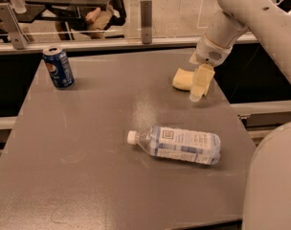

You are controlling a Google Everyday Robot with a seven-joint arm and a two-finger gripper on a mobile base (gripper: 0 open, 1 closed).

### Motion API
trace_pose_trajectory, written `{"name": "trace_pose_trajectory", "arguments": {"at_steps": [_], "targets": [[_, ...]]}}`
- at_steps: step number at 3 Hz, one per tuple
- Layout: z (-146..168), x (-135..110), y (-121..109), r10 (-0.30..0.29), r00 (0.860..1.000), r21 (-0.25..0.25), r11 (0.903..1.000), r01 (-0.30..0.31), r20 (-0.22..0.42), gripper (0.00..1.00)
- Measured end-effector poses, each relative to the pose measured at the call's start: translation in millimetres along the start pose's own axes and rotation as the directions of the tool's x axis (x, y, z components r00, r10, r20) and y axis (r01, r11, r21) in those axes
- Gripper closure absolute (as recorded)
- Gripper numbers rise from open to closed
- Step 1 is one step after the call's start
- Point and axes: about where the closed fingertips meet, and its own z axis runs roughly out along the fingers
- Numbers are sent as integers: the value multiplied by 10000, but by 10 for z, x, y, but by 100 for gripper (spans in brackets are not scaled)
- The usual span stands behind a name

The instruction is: Pick sponge

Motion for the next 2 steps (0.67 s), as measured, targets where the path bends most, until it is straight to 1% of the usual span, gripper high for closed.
{"name": "trace_pose_trajectory", "arguments": {"at_steps": [1,2], "targets": [[39,-11,5,-78,9997,-54,10000,77,-210,24],[1,-57,11,-180,9992,-18,9998,179,-366,55]]}}
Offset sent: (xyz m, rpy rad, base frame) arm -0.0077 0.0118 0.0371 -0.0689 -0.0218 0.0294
